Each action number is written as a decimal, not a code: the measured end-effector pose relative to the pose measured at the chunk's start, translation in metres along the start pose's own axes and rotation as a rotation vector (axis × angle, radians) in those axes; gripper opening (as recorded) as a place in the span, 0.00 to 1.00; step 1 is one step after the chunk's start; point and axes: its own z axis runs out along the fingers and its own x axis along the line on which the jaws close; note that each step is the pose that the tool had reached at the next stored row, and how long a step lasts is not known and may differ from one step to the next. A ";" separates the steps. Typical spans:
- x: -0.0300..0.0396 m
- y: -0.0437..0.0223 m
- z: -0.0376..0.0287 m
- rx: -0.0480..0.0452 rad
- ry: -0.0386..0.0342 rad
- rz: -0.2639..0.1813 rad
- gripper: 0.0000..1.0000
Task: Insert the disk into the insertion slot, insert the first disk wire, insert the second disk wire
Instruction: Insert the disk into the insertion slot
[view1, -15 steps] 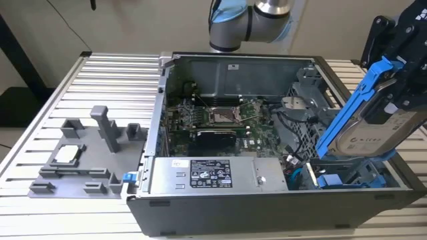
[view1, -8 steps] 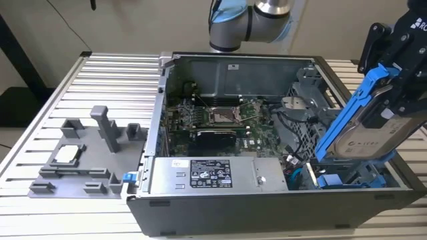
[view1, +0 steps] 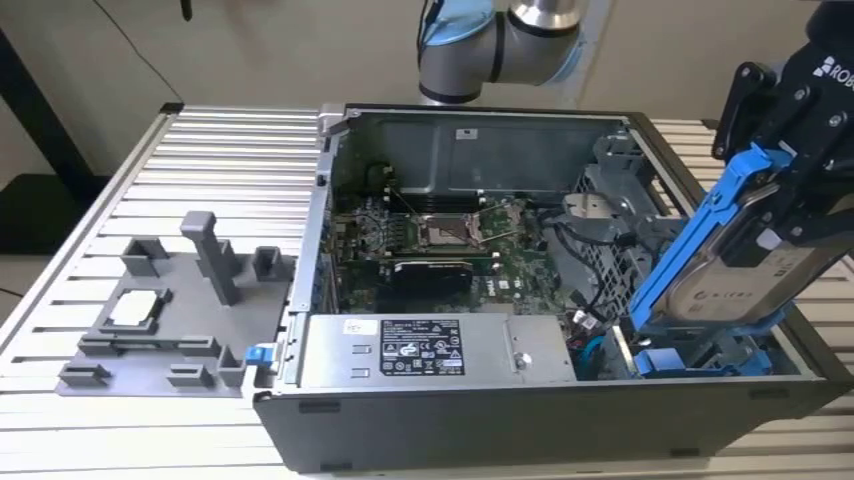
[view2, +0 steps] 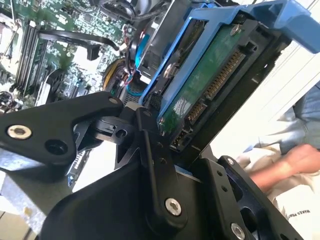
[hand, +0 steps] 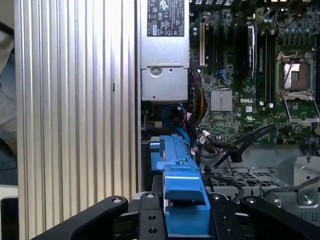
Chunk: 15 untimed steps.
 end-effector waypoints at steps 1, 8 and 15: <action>0.0000 -0.0001 0.0009 0.0008 -0.0001 0.000 0.33; 0.0000 -0.0014 0.0071 0.0087 -0.0009 0.000 0.33; -0.0003 -0.0048 0.0132 0.0123 -0.0009 -0.001 0.33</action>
